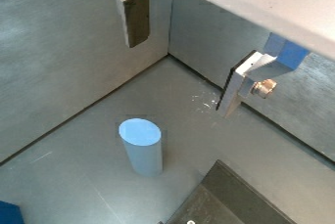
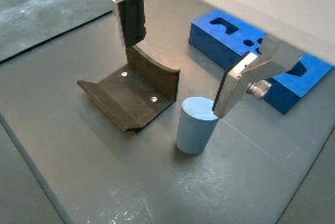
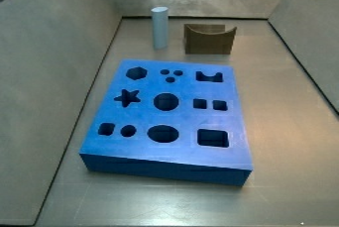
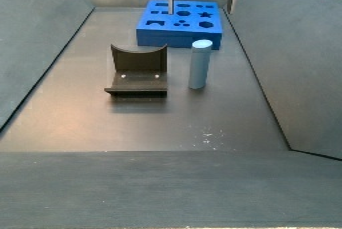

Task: Pick up the oval object. Move up. Move to above the board. Insert the oval object.
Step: Pick up the oval object.

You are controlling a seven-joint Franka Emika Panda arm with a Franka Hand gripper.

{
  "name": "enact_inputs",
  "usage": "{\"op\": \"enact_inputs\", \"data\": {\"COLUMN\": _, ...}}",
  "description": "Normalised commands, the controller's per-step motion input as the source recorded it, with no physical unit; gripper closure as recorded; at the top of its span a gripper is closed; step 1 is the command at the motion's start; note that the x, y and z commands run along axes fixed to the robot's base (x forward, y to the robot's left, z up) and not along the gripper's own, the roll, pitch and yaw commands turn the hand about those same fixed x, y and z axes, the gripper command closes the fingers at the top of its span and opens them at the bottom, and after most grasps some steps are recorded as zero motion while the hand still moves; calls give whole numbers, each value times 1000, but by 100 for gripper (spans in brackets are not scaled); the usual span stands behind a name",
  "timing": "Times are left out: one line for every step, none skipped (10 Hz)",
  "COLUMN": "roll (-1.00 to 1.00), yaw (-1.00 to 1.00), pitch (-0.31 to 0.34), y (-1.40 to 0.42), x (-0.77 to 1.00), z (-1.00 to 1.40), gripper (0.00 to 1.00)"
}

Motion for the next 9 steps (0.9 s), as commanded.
{"op": "enact_inputs", "data": {"roll": -3, "yaw": 23, "pitch": -9, "y": 0, "x": -6, "z": 0, "gripper": 0}}
{"op": "enact_inputs", "data": {"roll": 0, "yaw": 0, "pitch": -57, "y": -80, "x": 0, "z": -154, "gripper": 0}}
{"op": "enact_inputs", "data": {"roll": -31, "yaw": 0, "pitch": -150, "y": -134, "x": 0, "z": -914, "gripper": 0}}
{"op": "enact_inputs", "data": {"roll": -126, "yaw": 386, "pitch": -14, "y": 0, "x": 583, "z": -931, "gripper": 0}}
{"op": "enact_inputs", "data": {"roll": -219, "yaw": 469, "pitch": 0, "y": 29, "x": 694, "z": -860, "gripper": 0}}
{"op": "enact_inputs", "data": {"roll": -184, "yaw": 611, "pitch": 44, "y": -20, "x": 611, "z": -826, "gripper": 0}}
{"op": "enact_inputs", "data": {"roll": -93, "yaw": 743, "pitch": 94, "y": -89, "x": 451, "z": -857, "gripper": 0}}
{"op": "enact_inputs", "data": {"roll": -7, "yaw": 374, "pitch": 103, "y": -509, "x": 0, "z": -837, "gripper": 0}}
{"op": "enact_inputs", "data": {"roll": -39, "yaw": 83, "pitch": -24, "y": -63, "x": -80, "z": -174, "gripper": 0}}
